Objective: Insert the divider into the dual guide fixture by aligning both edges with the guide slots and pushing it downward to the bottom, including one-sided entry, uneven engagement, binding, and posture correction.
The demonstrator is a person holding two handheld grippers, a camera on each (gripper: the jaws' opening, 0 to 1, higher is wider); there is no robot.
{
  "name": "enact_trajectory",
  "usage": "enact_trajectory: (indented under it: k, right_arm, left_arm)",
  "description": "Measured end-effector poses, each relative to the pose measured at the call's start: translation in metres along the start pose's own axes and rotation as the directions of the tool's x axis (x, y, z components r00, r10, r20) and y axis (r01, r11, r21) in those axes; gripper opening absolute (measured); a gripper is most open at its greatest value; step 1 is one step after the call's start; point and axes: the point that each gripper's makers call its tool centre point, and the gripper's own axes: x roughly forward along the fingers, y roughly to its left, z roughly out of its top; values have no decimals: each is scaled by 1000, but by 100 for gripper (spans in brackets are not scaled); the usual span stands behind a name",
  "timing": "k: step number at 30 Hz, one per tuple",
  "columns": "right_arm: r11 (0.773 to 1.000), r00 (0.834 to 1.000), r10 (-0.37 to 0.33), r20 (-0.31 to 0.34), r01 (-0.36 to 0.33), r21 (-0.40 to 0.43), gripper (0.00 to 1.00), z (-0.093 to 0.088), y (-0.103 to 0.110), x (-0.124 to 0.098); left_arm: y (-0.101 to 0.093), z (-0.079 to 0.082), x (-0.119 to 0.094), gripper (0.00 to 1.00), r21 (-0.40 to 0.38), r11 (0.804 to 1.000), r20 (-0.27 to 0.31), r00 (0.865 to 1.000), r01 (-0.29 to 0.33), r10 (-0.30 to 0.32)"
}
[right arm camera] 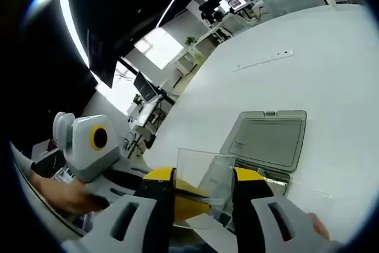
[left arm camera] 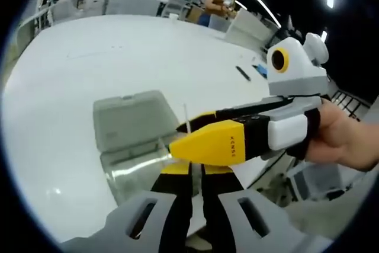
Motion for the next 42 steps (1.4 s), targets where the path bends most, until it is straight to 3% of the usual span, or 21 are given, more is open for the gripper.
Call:
enact_trajectory:
  k: [8,21,33,42]
  right_arm:
    - [999,999,38,20,-38,34,38,6,1,-1]
    - [997,996,77,45,-78,28,38,10,3,-11]
    - [986,991,129,35,-124,-113,41,-2,2,-18]
    - [951,986,164,-23,-164,-264,47,-17,-1,-20]
  left_arm:
    - [5,-1,-6,1,-3,1000,-31,999,25,-26]
    - [17,-5,-15,1,-76,996,-84,995,49,-56]
    - [43,-13,-17,1,-125,991,-193,981,-44,19]
    - [53,-16,-14,1,-149,985,-254,966,-86,46]
